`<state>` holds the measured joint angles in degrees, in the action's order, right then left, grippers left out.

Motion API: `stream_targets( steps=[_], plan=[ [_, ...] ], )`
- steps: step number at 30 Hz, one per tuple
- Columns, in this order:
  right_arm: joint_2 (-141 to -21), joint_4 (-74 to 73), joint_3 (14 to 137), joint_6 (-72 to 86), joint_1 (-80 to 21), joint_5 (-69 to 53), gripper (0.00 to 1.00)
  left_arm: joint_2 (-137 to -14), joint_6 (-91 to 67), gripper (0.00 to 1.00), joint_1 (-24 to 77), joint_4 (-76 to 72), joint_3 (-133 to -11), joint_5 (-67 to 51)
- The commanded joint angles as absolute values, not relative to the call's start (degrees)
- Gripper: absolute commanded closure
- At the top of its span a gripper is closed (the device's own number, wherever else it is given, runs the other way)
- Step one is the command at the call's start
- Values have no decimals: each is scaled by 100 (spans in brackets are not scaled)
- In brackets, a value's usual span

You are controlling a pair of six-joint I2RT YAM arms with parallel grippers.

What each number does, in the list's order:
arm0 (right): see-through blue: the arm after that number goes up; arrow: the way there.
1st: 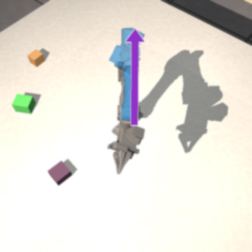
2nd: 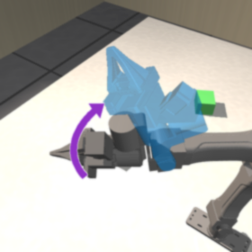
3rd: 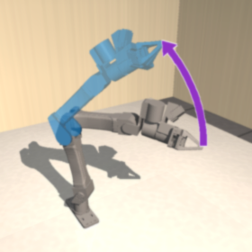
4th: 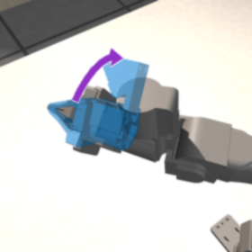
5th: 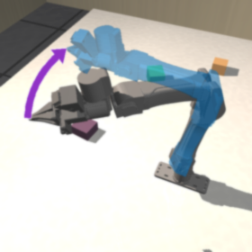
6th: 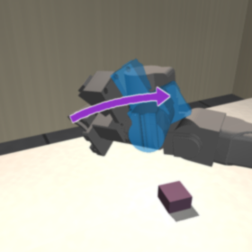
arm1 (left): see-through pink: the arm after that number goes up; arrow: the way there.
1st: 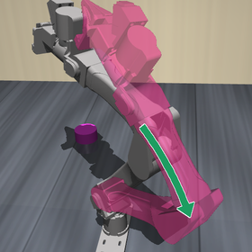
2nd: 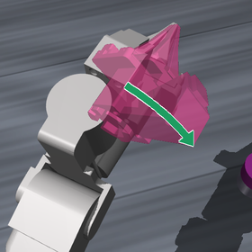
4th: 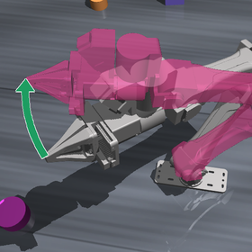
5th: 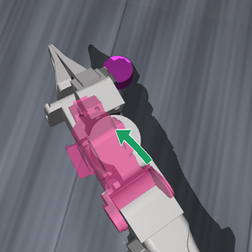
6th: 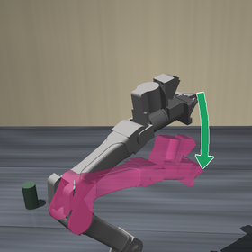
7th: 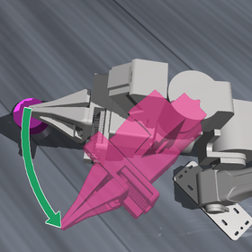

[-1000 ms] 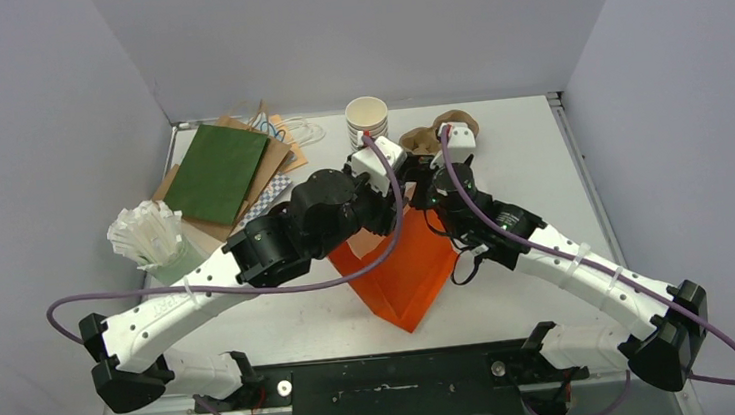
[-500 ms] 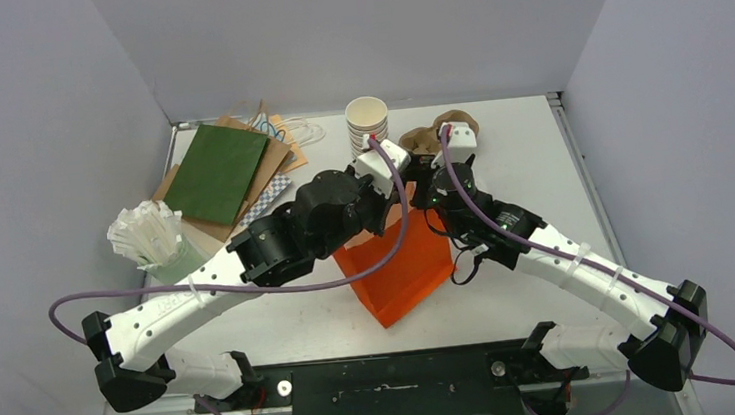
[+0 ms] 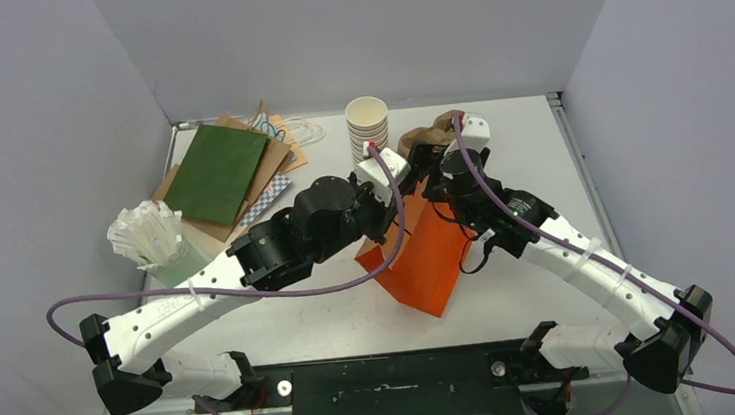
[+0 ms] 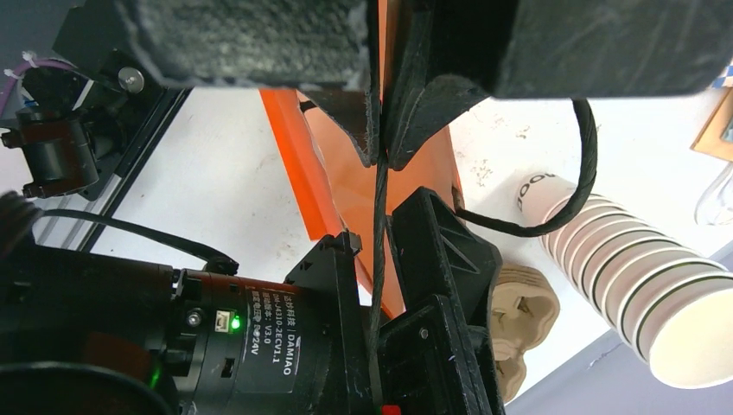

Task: Pack the takeout coffee
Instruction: Open the takeout bag at the center of the board.

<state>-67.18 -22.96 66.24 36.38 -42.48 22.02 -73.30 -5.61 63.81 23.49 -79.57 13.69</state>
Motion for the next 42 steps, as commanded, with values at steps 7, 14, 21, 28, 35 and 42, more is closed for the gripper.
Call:
stream_targets(
  steps=[7, 14, 21, 28, 35, 42],
  plan=[
    [-6707, -2380, 7209, 4140, -3709, 2322, 0, -7014, -668, 100, 6416, 3288, -7751, 1200],
    [-6704, -2641, 7233, 4487, -3322, 2296, 0, -6803, -720, 100, 6416, 3554, -7780, 1345],
    [-6761, -2685, 7154, 4757, -2735, 1500, 0, -6721, -745, 100, 6416, 3783, -7799, 1545],
    [-6530, -2246, 7084, 4109, -2703, 1240, 0, -6677, -725, 100, 6416, 3665, -8077, 1450],
    [-6142, -2617, 7237, 3038, -2706, 393, 6, -6477, -738, 100, 6416, 3576, -8257, 1001],
    [-6197, -4002, 7666, 2364, -2700, -795, 15, -6320, -790, 100, 6416, 3479, -8163, 484]
  ],
)
